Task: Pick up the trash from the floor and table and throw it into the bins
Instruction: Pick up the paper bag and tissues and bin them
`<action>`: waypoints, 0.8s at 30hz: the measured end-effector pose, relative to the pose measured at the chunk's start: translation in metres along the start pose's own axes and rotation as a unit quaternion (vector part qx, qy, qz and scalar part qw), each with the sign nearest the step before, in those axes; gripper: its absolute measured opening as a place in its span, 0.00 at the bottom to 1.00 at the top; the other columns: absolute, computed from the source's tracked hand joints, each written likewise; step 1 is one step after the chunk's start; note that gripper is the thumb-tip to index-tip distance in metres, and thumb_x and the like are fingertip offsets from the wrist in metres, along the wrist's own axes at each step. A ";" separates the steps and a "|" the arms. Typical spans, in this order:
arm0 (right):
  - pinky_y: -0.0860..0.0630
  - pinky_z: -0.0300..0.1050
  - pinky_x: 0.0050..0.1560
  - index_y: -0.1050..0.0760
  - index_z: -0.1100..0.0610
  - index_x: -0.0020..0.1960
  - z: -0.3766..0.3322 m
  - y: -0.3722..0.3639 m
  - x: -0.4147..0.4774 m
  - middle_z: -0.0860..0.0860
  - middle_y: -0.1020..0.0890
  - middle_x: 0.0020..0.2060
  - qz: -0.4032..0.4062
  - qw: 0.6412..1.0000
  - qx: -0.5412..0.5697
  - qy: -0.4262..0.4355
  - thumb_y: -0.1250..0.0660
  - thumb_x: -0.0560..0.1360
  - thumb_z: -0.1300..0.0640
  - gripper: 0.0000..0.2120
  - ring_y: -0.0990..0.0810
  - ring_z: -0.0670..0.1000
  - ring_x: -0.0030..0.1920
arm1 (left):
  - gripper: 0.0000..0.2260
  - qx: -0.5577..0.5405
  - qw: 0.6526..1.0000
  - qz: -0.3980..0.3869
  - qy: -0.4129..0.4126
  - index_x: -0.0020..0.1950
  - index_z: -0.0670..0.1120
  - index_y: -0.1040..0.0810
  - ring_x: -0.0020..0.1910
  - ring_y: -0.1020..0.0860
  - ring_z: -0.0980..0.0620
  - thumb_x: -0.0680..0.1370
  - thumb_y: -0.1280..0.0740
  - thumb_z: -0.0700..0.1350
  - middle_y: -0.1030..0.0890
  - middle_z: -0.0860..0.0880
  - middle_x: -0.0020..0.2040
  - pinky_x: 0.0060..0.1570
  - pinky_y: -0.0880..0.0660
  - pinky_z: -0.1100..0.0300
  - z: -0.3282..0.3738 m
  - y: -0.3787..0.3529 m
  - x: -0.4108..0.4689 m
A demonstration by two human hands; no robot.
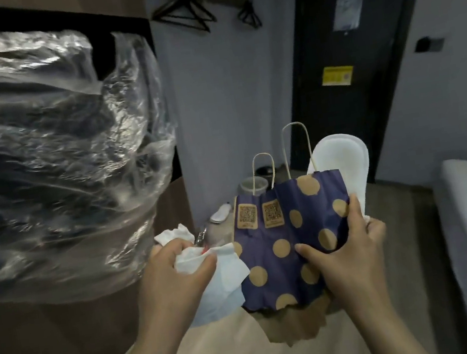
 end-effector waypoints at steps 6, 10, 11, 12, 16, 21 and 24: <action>0.31 0.47 0.61 0.56 0.44 0.78 0.045 0.019 0.043 0.52 0.42 0.67 0.046 0.996 -0.030 -0.068 0.20 0.64 0.51 0.56 0.33 0.54 0.65 | 0.08 -0.025 0.997 -0.072 -0.014 0.39 0.54 0.22 0.42 0.22 0.54 0.65 0.27 0.55 0.20 0.51 0.45 0.36 0.32 0.60 0.006 -0.078 0.039; 0.30 0.48 0.62 0.56 0.44 0.78 0.061 -0.001 0.074 0.52 0.42 0.67 0.063 0.993 -0.061 -0.078 0.20 0.64 0.49 0.57 0.32 0.55 0.65 | 0.08 -0.030 0.995 -0.092 -0.019 0.43 0.52 0.19 0.45 0.22 0.53 0.67 0.25 0.51 0.20 0.52 0.48 0.41 0.30 0.59 0.000 -0.116 0.077; 0.30 0.48 0.62 0.56 0.44 0.78 0.062 -0.008 0.084 0.52 0.42 0.67 0.068 0.992 -0.064 -0.079 0.20 0.64 0.49 0.56 0.32 0.55 0.65 | 0.08 -0.033 0.995 -0.095 -0.024 0.44 0.52 0.19 0.46 0.23 0.53 0.67 0.25 0.50 0.21 0.53 0.49 0.41 0.30 0.59 -0.003 -0.124 0.089; 0.30 0.47 0.61 0.56 0.44 0.78 0.063 -0.017 0.095 0.52 0.42 0.67 0.072 0.992 -0.066 -0.080 0.20 0.64 0.50 0.56 0.32 0.55 0.65 | 0.07 -0.039 0.994 -0.098 -0.029 0.44 0.52 0.19 0.45 0.23 0.55 0.68 0.25 0.49 0.21 0.54 0.49 0.40 0.30 0.60 -0.006 -0.131 0.103; 0.30 0.45 0.58 0.57 0.44 0.78 0.058 -0.057 0.145 0.52 0.42 0.66 0.085 0.990 -0.076 -0.087 0.21 0.64 0.49 0.56 0.31 0.54 0.64 | 0.06 -0.051 0.991 -0.112 -0.044 0.41 0.52 0.20 0.44 0.24 0.56 0.68 0.25 0.48 0.22 0.54 0.47 0.39 0.32 0.62 -0.020 -0.153 0.170; 0.30 0.42 0.54 0.57 0.45 0.78 0.047 -0.111 0.210 0.51 0.42 0.64 0.076 0.987 -0.092 -0.110 0.21 0.65 0.48 0.56 0.30 0.53 0.62 | 0.06 -0.043 0.990 -0.127 -0.051 0.40 0.53 0.21 0.42 0.24 0.58 0.69 0.25 0.48 0.23 0.54 0.45 0.37 0.32 0.64 -0.040 -0.174 0.257; 0.28 0.45 0.56 0.56 0.45 0.78 0.051 -0.138 0.244 0.50 0.42 0.64 0.070 0.986 -0.091 -0.121 0.21 0.65 0.49 0.55 0.31 0.53 0.62 | 0.05 -0.040 0.989 -0.134 -0.046 0.41 0.53 0.20 0.43 0.25 0.57 0.69 0.25 0.47 0.23 0.54 0.45 0.37 0.32 0.66 -0.051 -0.195 0.299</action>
Point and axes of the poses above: each hand's wrist, its own x-axis towards the middle knuckle, its own y-axis out of the back of the hand, z = x × y, the point moved 1 cm from there along x, towards the middle knuckle
